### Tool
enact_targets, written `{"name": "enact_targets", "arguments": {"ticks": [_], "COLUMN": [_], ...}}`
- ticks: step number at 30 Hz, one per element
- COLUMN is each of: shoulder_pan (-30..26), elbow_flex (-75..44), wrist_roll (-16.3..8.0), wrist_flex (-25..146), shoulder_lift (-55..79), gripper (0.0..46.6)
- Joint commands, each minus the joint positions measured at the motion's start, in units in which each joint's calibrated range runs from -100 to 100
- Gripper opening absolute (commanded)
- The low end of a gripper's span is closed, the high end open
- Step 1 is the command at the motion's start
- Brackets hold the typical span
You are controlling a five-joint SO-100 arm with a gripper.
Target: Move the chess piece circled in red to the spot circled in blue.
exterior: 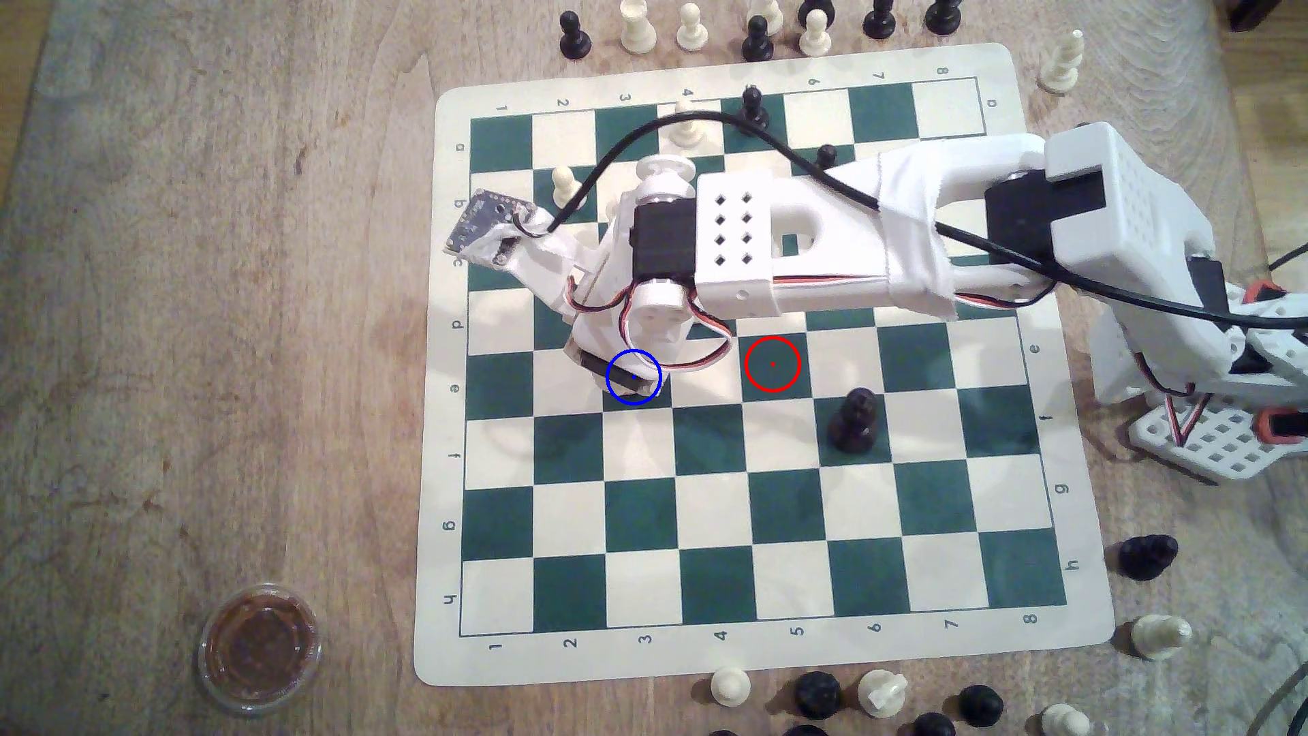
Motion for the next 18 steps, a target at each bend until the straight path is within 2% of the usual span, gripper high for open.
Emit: {"name": "enact_targets", "arguments": {"ticks": [1, 3, 4, 7, 8, 10, 15, 18], "shoulder_pan": [0.20, 0.20, 0.12, 0.28, 0.35, 0.43, 0.75, 1.06], "elbow_flex": [-4.83, -4.83, -4.83, -4.83, -4.83, -4.64, -1.83, 4.33], "wrist_roll": [0.39, 0.49, 0.59, 0.59, 0.59, 0.29, 0.24, 0.54], "wrist_flex": [-0.61, -0.37, -0.28, -0.20, -0.12, -0.12, -0.20, -0.37], "shoulder_lift": [-1.79, -1.70, -1.62, -1.62, -1.70, -2.13, -6.37, -12.23], "gripper": [6.4, 6.8, 8.9, 18.1, 23.7, 27.8, 30.3, 31.0]}}
